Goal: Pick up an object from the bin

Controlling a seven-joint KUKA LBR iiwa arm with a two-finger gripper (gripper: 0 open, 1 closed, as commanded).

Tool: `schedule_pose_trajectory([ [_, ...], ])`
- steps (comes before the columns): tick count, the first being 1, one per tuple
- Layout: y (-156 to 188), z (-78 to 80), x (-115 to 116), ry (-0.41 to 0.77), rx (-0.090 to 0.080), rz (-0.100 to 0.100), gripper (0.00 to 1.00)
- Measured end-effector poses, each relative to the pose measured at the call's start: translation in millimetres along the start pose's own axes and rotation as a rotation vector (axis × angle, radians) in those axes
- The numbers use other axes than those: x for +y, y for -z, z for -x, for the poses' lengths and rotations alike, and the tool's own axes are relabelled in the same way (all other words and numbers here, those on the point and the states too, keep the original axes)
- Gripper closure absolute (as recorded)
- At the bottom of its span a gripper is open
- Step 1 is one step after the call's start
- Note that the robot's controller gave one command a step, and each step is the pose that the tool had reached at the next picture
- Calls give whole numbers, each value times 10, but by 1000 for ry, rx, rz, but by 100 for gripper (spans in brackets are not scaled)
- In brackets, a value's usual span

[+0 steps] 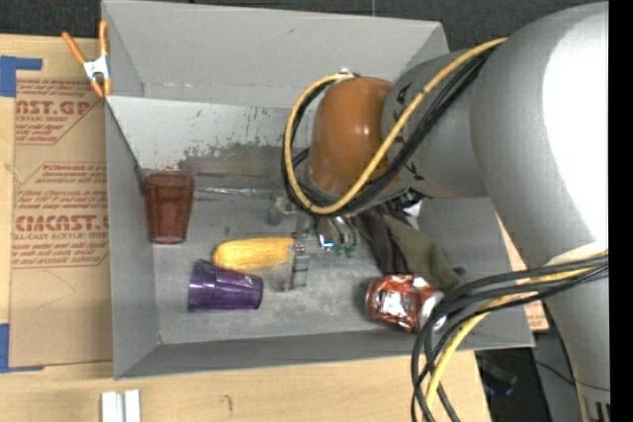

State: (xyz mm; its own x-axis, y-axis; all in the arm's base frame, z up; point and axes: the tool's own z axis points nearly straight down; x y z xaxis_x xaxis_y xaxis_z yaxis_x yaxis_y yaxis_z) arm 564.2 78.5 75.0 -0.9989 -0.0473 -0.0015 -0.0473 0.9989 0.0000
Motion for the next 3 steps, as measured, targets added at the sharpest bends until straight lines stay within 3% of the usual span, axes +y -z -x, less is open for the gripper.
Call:
schedule_pose_trajectory([
  [1, -48, 40, 443, 13, -2, 1, 100],
  [2, -48, 40, 444, 13, -1, 1, 100],
  [3, 1971, 144, 577, 61, 1, 0, 100],
])
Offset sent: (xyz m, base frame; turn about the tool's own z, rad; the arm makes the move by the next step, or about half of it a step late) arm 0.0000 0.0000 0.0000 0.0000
